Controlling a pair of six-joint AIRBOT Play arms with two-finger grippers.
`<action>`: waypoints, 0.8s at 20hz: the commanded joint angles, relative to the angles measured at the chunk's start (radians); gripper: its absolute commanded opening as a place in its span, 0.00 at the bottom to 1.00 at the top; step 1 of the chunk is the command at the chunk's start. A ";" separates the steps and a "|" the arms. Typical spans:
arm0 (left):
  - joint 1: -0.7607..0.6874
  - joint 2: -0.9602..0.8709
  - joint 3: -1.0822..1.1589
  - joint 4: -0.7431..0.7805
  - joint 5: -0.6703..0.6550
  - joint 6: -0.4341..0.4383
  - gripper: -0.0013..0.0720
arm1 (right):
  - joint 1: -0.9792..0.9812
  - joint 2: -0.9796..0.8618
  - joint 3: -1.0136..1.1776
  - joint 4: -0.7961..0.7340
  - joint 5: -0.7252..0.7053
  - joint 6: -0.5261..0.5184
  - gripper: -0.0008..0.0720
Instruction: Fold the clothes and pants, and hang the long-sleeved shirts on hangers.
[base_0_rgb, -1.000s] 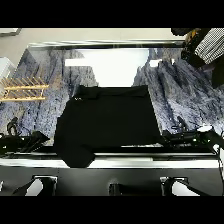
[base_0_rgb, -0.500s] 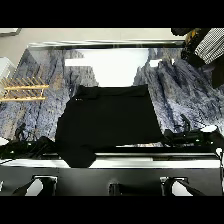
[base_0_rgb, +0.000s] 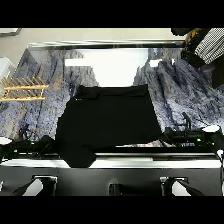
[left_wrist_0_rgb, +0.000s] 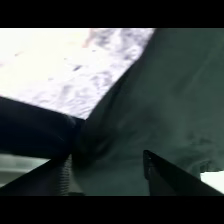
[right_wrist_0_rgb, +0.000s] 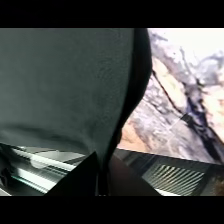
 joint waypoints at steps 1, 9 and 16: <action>-0.023 -0.049 -0.001 -0.007 0.022 0.020 0.52 | 0.001 0.002 0.001 0.014 0.008 0.000 0.05; -0.028 -0.051 0.026 -0.008 0.040 0.020 0.04 | 0.001 0.076 0.001 0.043 0.016 -0.005 0.05; -0.129 -0.046 0.307 -0.089 0.030 0.006 0.04 | 0.279 0.078 0.115 0.215 -0.180 -0.032 0.05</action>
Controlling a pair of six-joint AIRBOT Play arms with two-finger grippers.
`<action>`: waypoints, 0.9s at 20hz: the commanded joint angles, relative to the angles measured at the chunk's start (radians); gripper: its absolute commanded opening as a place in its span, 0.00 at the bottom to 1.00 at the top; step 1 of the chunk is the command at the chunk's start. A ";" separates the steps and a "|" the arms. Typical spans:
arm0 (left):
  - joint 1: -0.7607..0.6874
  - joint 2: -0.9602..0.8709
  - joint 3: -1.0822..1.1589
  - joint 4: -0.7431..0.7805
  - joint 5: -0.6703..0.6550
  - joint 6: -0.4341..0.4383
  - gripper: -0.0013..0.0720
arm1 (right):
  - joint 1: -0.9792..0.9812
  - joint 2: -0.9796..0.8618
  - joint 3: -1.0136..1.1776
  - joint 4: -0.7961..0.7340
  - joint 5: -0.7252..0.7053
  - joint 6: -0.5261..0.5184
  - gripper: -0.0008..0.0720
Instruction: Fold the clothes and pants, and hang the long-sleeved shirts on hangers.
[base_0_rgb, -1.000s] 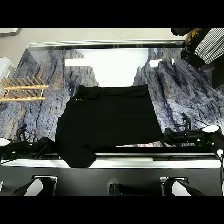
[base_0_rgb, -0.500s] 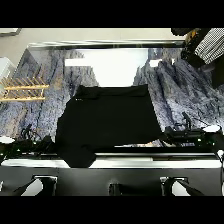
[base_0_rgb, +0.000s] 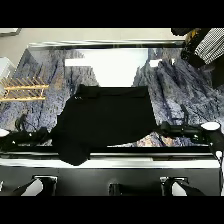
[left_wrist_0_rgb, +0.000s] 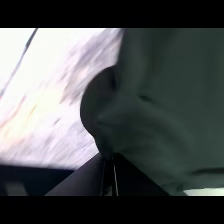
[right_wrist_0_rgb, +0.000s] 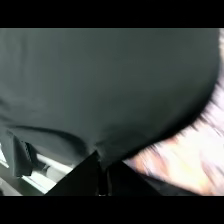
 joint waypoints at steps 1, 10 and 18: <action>-0.082 0.002 0.192 -0.029 -0.010 -0.031 0.04 | 0.169 0.003 0.136 0.042 -0.148 0.057 0.05; -0.132 0.187 0.981 0.174 -0.111 -0.321 0.04 | 0.198 0.132 0.984 -0.194 0.098 0.348 0.05; -0.130 0.509 1.133 0.446 -0.116 -0.607 0.04 | 0.198 0.492 1.157 -0.504 -0.032 0.634 0.05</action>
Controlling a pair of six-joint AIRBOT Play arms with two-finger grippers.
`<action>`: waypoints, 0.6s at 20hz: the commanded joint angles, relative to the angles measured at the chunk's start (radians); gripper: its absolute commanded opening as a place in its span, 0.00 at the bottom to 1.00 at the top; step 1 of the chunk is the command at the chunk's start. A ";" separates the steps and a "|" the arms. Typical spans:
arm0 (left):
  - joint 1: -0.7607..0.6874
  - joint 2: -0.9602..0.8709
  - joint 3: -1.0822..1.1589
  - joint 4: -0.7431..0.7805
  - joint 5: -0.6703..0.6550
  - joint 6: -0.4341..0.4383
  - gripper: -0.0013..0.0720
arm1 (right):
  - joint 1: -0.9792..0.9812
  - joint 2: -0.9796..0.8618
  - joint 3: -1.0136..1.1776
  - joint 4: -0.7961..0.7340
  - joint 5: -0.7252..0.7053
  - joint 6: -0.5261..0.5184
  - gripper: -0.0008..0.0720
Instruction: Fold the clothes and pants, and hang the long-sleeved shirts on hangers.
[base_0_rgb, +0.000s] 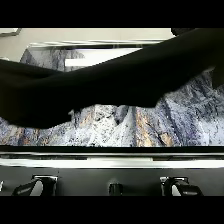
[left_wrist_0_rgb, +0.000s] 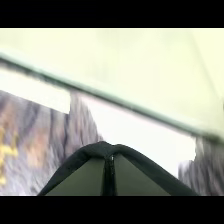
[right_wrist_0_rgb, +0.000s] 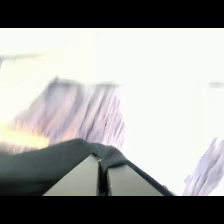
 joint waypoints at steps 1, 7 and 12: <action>-0.001 0.111 0.035 0.164 -0.002 -0.093 0.04 | 0.001 0.117 0.039 -0.211 -0.065 0.186 0.05; -0.001 0.029 -0.034 0.115 -0.003 0.002 0.04 | 0.001 -0.027 0.038 -0.277 0.050 0.235 0.05; -0.034 -0.216 -0.212 -0.063 0.009 0.163 0.04 | 0.001 -0.385 0.034 -0.276 0.148 0.149 0.05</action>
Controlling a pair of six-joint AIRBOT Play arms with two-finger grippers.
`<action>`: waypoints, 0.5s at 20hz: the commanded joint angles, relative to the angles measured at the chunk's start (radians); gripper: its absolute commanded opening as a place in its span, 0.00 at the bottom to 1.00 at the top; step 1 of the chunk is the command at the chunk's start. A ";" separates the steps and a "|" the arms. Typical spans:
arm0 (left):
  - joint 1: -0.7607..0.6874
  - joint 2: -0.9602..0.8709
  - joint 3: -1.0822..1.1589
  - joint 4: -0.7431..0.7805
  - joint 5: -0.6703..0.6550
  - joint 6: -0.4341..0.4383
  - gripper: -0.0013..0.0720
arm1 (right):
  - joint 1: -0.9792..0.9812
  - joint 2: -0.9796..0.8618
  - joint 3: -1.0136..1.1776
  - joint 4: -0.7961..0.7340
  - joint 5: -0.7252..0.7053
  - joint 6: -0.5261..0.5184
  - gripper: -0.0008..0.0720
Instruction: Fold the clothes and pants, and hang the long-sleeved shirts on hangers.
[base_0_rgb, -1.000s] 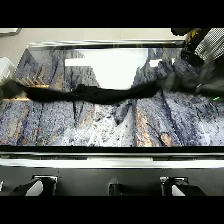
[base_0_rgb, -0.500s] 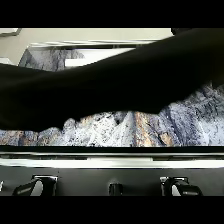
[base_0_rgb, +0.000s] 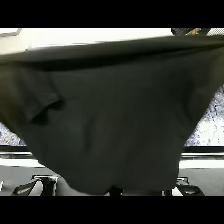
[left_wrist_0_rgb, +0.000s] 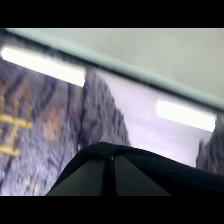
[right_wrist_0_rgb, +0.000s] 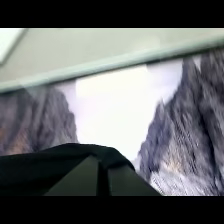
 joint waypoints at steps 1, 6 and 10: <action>-0.043 -0.187 -0.129 -0.081 0.029 0.109 0.04 | 0.000 -0.254 0.000 -0.015 0.056 -0.049 0.05; -0.172 -0.539 -0.230 -0.081 0.231 0.151 0.04 | 0.001 -0.618 0.000 -0.012 -0.008 -0.109 0.05; -0.238 -0.773 -0.221 -0.081 0.472 0.151 0.04 | 0.000 -0.811 0.000 -0.012 -0.180 -0.137 0.05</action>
